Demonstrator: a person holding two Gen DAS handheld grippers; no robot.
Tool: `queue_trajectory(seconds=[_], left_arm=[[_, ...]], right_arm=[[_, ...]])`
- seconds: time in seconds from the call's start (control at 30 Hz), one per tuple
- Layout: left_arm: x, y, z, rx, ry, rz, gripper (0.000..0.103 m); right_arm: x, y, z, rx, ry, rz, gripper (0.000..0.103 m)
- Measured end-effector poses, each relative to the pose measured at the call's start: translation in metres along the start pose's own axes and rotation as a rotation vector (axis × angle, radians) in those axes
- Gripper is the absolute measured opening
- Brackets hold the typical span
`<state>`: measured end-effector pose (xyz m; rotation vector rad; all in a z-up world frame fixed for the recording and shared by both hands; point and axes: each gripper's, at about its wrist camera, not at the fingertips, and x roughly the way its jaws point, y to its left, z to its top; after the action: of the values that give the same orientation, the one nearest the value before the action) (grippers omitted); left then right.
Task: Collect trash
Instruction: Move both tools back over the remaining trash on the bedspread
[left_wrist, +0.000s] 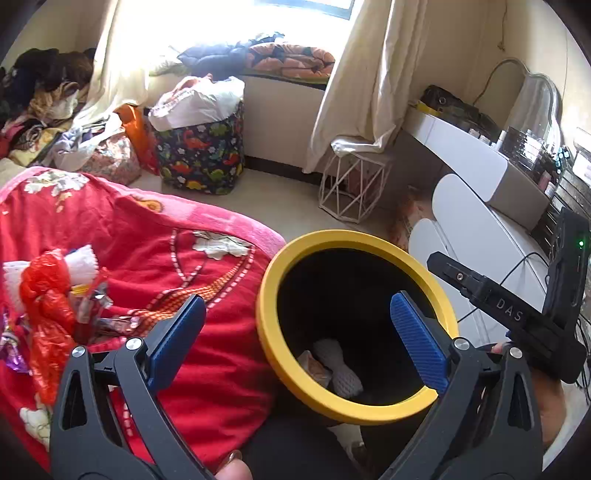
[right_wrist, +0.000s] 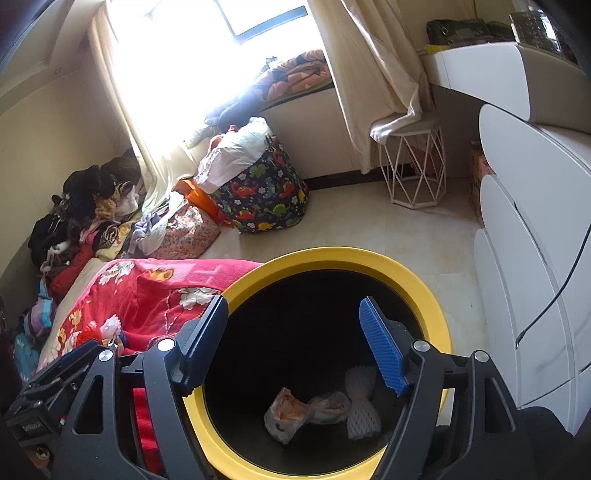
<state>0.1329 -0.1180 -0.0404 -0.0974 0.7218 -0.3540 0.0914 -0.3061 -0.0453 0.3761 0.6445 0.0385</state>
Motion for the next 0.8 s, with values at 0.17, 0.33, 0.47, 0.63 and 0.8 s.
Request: queue_trajectory(seconds=[0.17, 0.33, 0.47, 0.63, 0.8], left_arm=[[-0.016, 0.017, 0.0, -0.025, -0.03, 0.033, 0.092], [-0.031, 0.034, 0.004, -0.066, -0.07, 0.047, 0.092], [-0.043, 0.044, 0.005, -0.074, -0.102, 0.073, 0.092], [-0.054, 0.058, 0.005, -0.09, -0.126, 0.102, 0.092], [-0.062, 0.073, 0.004, -0.116, -0.137, 0.125, 0.092]], right_arm=[[-0.001, 0.017, -0.005, -0.054, -0.012, 0.025, 0.073], [-0.004, 0.036, -0.009, -0.086, -0.029, 0.06, 0.075], [-0.007, 0.05, -0.011, -0.118, -0.043, 0.088, 0.077], [-0.012, 0.07, -0.019, -0.159, -0.049, 0.13, 0.079], [-0.016, 0.087, -0.027, -0.192, -0.041, 0.175, 0.079]])
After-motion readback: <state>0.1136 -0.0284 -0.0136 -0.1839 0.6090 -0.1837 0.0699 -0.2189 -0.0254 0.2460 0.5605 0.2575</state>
